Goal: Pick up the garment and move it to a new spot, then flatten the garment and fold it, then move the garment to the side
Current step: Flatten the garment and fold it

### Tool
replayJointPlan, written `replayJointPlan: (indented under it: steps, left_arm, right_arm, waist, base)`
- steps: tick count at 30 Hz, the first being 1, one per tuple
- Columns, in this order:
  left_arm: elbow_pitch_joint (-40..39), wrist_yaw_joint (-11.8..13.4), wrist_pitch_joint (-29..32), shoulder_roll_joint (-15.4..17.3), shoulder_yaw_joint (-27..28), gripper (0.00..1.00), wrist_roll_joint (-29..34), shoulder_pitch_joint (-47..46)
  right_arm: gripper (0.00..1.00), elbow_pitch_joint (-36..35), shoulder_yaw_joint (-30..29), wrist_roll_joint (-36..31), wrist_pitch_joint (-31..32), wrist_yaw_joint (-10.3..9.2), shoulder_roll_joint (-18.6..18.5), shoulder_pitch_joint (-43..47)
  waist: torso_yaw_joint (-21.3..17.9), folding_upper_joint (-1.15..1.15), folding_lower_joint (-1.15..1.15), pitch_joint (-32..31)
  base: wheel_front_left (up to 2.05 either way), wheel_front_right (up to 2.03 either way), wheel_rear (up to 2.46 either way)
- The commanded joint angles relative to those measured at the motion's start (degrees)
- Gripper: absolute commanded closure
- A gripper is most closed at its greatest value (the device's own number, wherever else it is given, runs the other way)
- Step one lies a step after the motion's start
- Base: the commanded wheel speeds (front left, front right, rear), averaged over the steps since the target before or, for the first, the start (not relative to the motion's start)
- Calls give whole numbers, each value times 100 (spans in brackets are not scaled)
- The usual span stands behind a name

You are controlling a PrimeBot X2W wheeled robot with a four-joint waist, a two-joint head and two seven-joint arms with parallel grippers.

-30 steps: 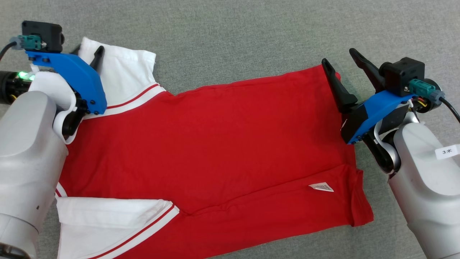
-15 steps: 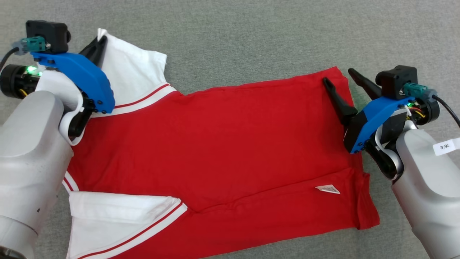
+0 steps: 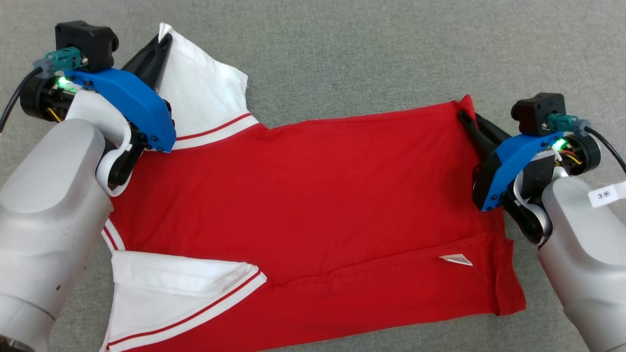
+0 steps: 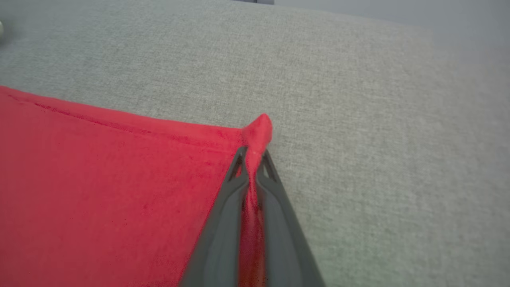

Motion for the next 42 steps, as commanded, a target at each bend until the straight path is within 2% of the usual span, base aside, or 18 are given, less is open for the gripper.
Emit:
replayJointPlan:
  steps: [1, 8, 13, 17, 23, 28, 35, 42]
  left_arm:
    - [-78, -3, -106, 56, -8, 100, -37, 63]
    - [-455, 14, -550, 195, 87, 100, -171, 507]
    - [-1090, 193, -818, 400, 80, 100, -164, 1079]
    - [-1863, 416, -942, 583, 60, 100, -188, 1675]
    - [-3081, 916, -935, 908, -38, 100, -231, 2675]
    - [-3790, 1293, -915, 1110, -85, 100, -347, 3320]
    - [-4244, 1616, -959, 1270, -97, 100, -482, 3941]
    - [-4289, 1749, -1026, 1288, -158, 100, -482, 4289]
  right_arm:
    - [100, 43, -79, -25, -151, -11, 2, 25]
    - [100, 247, -209, -291, -738, -8, 172, 322]
    - [100, 390, -334, -414, -1132, -7, 296, 587]
    - [100, 485, -440, -545, -1416, -7, 367, 812]
    - [100, 544, -683, -685, -1706, -7, 388, 1152]
    - [100, 525, -932, -767, -1849, -7, 370, 1427]
    - [100, 314, -1276, -875, -1965, -7, 448, 1875]
    - [100, -201, -1503, -943, -1989, -7, 560, 2371]
  waist:
    - [-4, 0, 0, -53]
    - [107, 0, 0, -358]
    - [203, 0, 0, -610]
    - [303, 0, 0, -808]
    - [442, 0, 0, -1033]
    - [542, 0, 0, -1154]
    - [668, 0, 0, -1328]
    - [685, 0, 0, -1482]
  base:
    - [0, 0, 0]
    - [0, 0, 0]
    - [0, 0, 0]
    - [0, 0, 0]
    - [0, 0, 0]
    - [0, 0, 0]
    - [0, 0, 0]
    - [0, 0, 0]
